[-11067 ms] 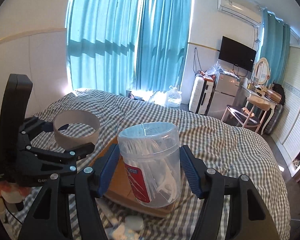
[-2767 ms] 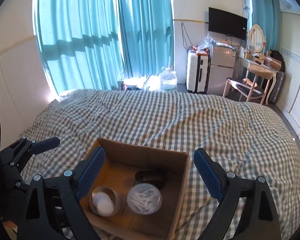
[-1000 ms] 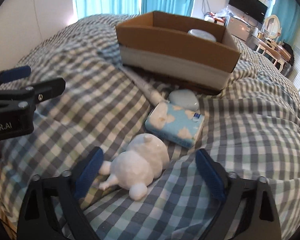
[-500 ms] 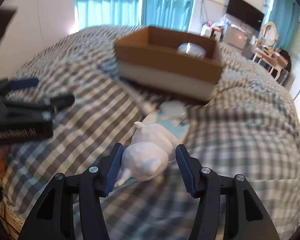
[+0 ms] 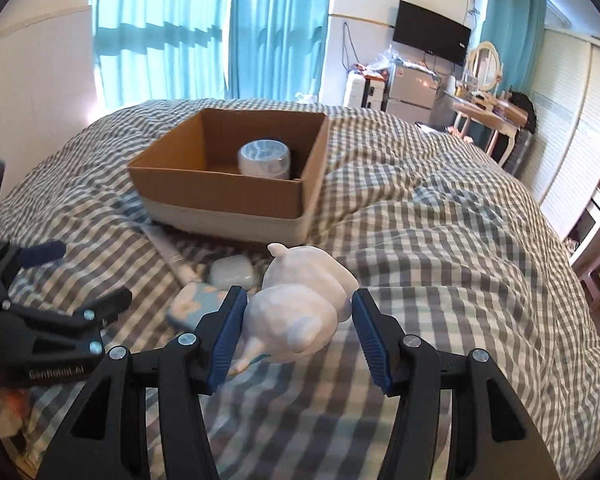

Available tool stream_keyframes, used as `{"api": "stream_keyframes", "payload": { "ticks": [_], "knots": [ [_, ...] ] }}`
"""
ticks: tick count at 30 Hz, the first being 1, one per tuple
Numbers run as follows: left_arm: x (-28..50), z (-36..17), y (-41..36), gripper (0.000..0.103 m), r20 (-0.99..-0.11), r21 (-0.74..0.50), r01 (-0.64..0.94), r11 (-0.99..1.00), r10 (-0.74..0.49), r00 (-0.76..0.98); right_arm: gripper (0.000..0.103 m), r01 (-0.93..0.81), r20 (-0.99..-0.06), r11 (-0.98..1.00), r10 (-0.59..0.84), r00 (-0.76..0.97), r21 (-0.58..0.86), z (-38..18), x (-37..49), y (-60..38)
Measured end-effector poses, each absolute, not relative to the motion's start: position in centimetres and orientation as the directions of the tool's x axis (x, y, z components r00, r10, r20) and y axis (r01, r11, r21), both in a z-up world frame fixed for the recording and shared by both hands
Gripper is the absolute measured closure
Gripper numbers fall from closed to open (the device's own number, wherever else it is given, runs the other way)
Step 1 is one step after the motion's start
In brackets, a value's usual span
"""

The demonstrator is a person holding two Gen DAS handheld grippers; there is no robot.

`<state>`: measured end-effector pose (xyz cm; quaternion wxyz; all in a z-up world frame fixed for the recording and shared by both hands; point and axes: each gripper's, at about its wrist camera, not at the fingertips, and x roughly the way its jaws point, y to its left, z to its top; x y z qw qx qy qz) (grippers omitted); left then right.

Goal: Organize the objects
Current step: 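Grasp the blue floral tissue pack with the left tool while the right tool holds the plush toy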

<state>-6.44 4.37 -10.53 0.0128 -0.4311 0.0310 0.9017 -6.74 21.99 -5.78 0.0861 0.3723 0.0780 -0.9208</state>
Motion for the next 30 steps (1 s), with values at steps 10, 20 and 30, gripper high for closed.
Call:
{"api": "stream_keyframes", "payload": {
  "ticks": [10, 20, 30],
  "knots": [
    [-9.5, -13.7, 8.1, 0.001, -0.820, 0.001, -0.113, -0.994, 0.064, -0.569, 0.048, 0.190, -0.749, -0.982, -0.129, -0.650, 0.004, -8.2, -9.3, 23.4],
    [-11.5, -16.2, 9.2, 0.001, -0.851, -0.039, -0.156, -0.987, 0.115, -0.513, 0.048, 0.174, -0.779, -0.985, -0.115, -0.617, 0.008, -10.0, -10.6, 23.3],
    [-10.9, -16.6, 9.6, 0.028, -0.851, -0.060, -0.201, -0.978, 0.156, -0.502, 0.048, 0.171, -0.784, -0.985, -0.098, -0.613, -0.010, -10.5, -10.4, 22.9]
  ]
}}
